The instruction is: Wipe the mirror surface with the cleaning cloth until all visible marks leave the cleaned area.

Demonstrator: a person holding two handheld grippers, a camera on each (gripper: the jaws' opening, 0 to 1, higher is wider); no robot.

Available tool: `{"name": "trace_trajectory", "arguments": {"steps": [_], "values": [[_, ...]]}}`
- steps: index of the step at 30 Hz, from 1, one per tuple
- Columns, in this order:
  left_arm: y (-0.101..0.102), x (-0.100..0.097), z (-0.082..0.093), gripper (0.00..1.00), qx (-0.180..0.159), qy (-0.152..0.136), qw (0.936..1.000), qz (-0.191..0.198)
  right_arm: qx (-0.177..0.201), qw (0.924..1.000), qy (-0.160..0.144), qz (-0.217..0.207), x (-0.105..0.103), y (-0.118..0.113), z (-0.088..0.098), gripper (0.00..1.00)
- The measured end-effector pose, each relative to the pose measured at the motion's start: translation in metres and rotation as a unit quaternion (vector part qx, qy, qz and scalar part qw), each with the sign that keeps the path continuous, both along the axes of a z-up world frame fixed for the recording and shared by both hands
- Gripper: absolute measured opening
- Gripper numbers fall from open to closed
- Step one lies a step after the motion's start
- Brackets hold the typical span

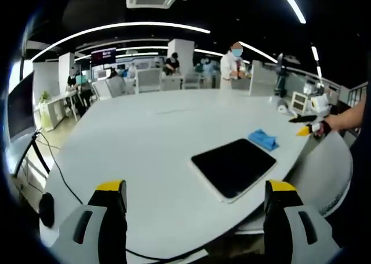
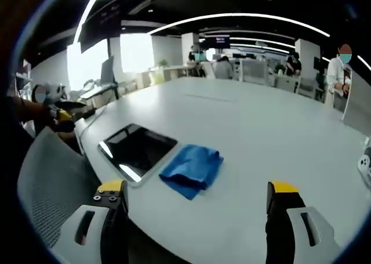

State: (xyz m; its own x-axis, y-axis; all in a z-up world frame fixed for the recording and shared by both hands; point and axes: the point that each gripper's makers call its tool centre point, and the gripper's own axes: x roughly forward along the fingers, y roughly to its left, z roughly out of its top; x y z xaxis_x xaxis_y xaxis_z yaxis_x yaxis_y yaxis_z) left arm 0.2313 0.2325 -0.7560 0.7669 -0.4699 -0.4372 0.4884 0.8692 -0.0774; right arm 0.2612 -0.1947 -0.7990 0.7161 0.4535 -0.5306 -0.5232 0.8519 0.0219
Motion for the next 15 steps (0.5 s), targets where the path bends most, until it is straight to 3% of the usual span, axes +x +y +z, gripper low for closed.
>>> {"name": "trace_trajectory", "arguments": {"steps": [15], "values": [[0.0001, -0.0005, 0.0026, 0.99, -0.017, -0.004, 0.9998, 0.007, -0.009, 0.9999, -0.007, -0.005, 0.0007, -0.0002, 0.0037, 0.98]]}}
